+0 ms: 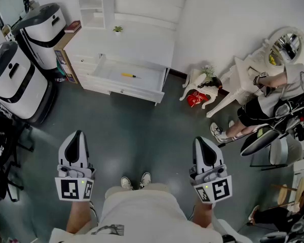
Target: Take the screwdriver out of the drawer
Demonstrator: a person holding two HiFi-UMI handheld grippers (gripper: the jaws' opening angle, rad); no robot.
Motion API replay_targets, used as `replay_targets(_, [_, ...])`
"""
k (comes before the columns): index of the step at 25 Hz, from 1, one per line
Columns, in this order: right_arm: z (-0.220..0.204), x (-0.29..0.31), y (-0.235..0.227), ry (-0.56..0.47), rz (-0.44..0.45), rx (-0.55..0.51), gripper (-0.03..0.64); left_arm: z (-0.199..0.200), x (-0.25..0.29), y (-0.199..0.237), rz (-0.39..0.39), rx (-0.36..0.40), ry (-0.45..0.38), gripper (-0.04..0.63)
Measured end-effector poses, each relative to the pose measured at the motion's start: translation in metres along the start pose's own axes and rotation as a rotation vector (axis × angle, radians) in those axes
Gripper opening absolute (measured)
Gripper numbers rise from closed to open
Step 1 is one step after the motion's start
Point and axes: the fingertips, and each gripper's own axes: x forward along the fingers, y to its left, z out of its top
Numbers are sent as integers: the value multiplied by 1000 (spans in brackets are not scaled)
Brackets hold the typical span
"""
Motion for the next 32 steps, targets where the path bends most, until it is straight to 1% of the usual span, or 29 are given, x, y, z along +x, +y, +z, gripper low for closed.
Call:
replay_targets(5, [-3,2,6,4,19,7,9,-2,-9,-4,0,-10,7,17])
replay_targets(9, [-3,6,4,1,40,16,9,1,-9,-4,15,-3,9,17])
replay_targets(13, [-1,8,2,-36,102,62,9,5,-5,-1,20,-12,0,19])
replay_targets(15, [0,8,-3,-53,121,67,9,9,-1,-1,33,1,-14,33])
replay_targets(19, [-2,9,-24,-56,121,68,9,17,11,-4,77,40,-23,200])
replay_targets(21, [-3,12,-34,-65,122,75,9,20,15,-3,107,55,-33,261])
replay_targets(24, [-5,16,-46,-77,137,81,9,22,18,-7,151,80,-38,335])
replay_targets(27, [-9,23,-58,-86,156,85,9,25,23,-12,183,106,-41,436])
replay_targets(30, [-17,32,-67,-87,168,105,9,18,27,-17,186,89,-23,488])
replay_targets(32, [-25,36,-69,-76,182,118,9,10,30,-22,180,78,0,509])
